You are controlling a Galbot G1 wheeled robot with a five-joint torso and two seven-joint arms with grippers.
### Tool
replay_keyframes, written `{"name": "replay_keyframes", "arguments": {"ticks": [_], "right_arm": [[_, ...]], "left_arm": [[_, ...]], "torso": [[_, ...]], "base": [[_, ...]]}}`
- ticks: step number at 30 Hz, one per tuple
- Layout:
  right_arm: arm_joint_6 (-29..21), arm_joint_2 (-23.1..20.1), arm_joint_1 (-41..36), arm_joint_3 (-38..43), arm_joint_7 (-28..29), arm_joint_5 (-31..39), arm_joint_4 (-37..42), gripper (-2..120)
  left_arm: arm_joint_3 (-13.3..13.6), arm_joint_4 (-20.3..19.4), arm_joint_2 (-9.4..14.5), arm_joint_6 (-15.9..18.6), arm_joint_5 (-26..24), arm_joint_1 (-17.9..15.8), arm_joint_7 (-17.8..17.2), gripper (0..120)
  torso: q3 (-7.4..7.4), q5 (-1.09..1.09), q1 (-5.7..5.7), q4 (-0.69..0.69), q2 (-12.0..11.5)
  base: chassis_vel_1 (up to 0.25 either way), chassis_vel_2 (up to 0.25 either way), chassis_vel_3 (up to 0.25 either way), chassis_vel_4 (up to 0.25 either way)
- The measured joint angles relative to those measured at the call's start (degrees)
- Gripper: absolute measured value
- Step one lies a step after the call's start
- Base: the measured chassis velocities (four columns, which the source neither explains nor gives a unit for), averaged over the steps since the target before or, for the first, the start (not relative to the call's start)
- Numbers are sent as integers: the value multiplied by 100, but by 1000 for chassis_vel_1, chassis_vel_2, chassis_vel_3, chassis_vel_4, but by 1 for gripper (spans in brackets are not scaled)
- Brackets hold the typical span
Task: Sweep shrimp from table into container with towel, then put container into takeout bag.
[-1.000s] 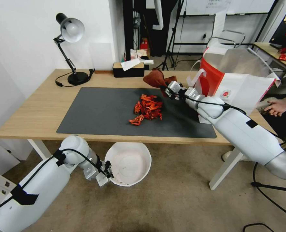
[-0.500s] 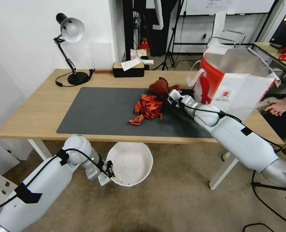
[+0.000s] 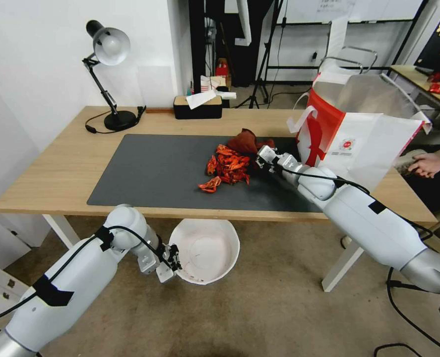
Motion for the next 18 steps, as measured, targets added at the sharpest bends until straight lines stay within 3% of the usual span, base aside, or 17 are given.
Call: {"name": "replay_keyframes", "arguments": {"ticks": [18], "right_arm": [[143,-340,-195,-42,-135,165,316,8]], "left_arm": [[158,238,-26,-8,-55,-243,-4,0]], "torso": [[0,1,0,-1,0]], "base": [[0,0,0,0]]}}
